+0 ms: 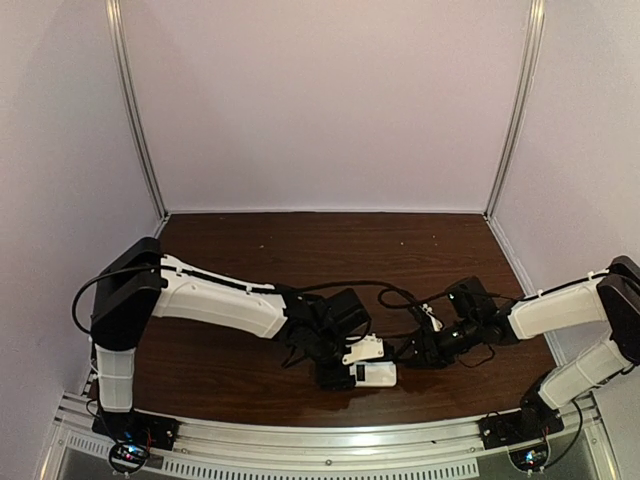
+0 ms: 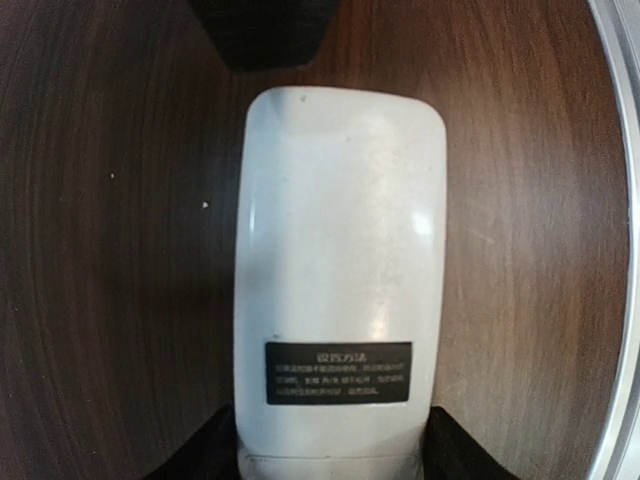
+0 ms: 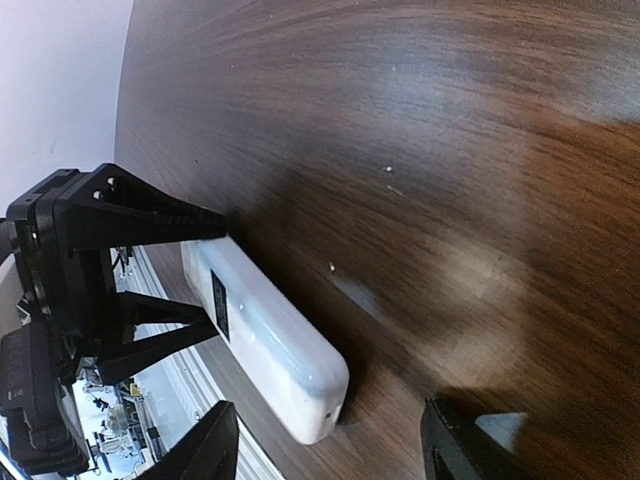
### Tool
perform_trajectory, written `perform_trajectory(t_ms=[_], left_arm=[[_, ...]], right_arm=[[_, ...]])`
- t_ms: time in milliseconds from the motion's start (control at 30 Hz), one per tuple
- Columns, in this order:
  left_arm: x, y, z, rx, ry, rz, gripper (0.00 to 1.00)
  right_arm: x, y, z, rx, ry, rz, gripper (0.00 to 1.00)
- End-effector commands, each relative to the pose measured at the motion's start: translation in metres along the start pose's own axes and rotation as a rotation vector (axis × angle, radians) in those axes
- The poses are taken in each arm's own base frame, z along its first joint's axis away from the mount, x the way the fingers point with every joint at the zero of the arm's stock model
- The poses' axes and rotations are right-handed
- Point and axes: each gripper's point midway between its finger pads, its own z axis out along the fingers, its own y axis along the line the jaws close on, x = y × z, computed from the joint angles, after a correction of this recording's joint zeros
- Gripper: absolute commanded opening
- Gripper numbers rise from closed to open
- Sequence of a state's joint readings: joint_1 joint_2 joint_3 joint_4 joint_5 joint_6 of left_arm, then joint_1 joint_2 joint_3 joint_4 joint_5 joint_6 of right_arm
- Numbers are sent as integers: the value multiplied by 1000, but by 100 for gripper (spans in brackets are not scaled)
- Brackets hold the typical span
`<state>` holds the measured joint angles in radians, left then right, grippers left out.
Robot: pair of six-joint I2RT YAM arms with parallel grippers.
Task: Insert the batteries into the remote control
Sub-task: Place the remote control at the center of the board, then adjust the remote control at the center of the board.
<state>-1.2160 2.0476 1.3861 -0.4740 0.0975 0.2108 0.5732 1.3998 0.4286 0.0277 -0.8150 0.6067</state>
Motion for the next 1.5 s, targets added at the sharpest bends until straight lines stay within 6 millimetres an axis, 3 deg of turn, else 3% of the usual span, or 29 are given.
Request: perform_trajectory(t_ms=[0,200,300,400,467,533,633,867,1100,1467], left_arm=[[-12,11,-19,-33,-58,-57,70],[-21,17,-48,-84,-131,-97,82],[-19,26,-72,-135,-196,-200,83],[-7,34,-92,-141,-279,-419,73],[0,28,-97,-103,-336,-547,63],[13,19,-91,-57,-368,-678,56],[19,10,-82,13,-408,-801,54],[28,16,-66,71,-451,-1012,44],[17,13,-51,149,-456,-1052,40],[18,11,-29,175,-392,-1081,35]], right_arm=[[2,-9,4,30,-10,5,63],[4,-8,7,20,-8,10,63],[6,-9,7,26,-5,17,62],[9,-10,9,22,-10,29,60],[11,-11,11,24,-9,33,59],[12,-12,12,30,-8,31,57],[12,-13,14,33,-6,27,55],[16,-17,16,43,2,31,50],[19,-20,17,48,9,34,47],[23,-24,20,50,29,37,39]])
